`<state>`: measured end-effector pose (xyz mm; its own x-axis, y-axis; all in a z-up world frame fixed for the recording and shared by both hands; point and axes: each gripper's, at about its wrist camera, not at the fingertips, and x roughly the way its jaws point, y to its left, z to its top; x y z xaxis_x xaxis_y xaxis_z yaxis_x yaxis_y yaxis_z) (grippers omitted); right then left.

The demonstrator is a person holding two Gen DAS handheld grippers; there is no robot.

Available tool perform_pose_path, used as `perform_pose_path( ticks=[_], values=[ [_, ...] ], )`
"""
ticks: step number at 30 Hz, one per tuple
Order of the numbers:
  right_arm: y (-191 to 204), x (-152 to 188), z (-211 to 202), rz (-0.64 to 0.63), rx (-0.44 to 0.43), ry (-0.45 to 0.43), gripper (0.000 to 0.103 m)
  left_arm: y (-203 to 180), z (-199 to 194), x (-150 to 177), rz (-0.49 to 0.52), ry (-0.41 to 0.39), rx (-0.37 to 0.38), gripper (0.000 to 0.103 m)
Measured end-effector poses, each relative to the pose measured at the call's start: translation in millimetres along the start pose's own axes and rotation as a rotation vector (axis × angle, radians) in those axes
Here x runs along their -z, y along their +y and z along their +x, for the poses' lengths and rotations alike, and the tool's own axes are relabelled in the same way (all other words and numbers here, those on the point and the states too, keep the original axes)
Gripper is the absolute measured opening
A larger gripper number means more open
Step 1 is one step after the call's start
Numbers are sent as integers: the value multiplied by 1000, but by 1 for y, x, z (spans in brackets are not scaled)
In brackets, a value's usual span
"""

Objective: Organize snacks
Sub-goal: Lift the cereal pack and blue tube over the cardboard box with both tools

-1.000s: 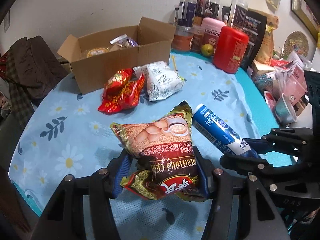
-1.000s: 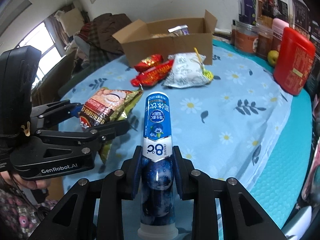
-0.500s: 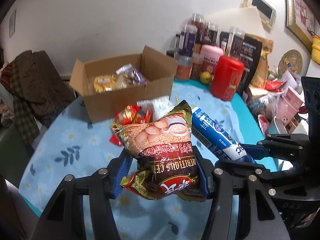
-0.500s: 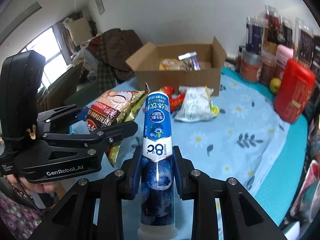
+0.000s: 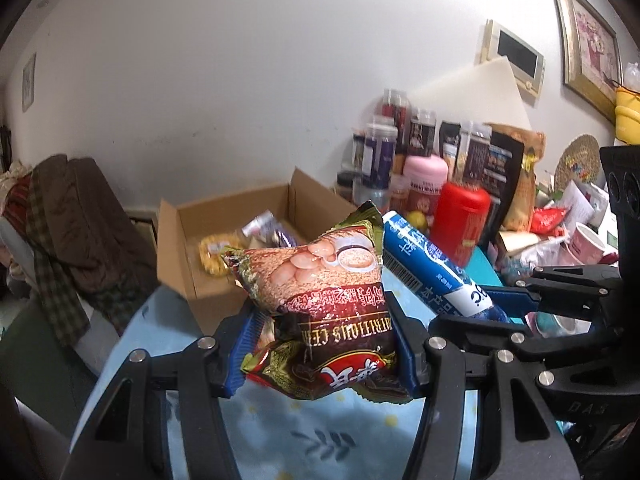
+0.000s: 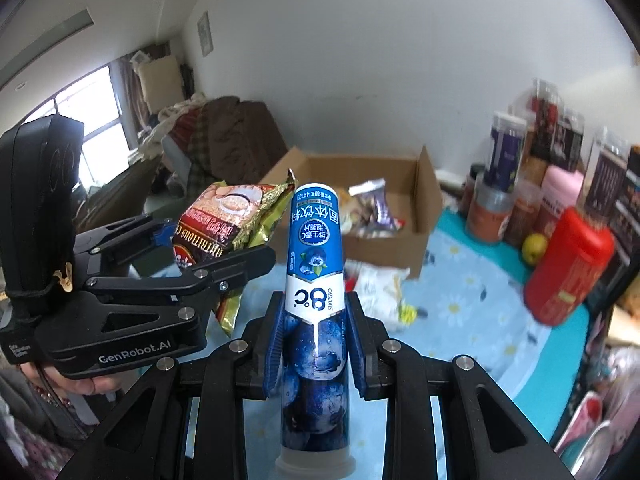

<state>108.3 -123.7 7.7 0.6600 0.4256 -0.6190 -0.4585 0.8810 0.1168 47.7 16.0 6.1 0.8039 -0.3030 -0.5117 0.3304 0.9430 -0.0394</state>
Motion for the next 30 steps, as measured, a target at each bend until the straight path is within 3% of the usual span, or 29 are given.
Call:
perform_pose_path(
  ticks=[17,30],
  values=[
    [-21,-92,32,-73,29,-98,28,43,37,-85,-47,-145,-19,57],
    [-56,-153,97,-45,21,-127,28,81,100,-138,-95,-152,-68,57]
  ],
)
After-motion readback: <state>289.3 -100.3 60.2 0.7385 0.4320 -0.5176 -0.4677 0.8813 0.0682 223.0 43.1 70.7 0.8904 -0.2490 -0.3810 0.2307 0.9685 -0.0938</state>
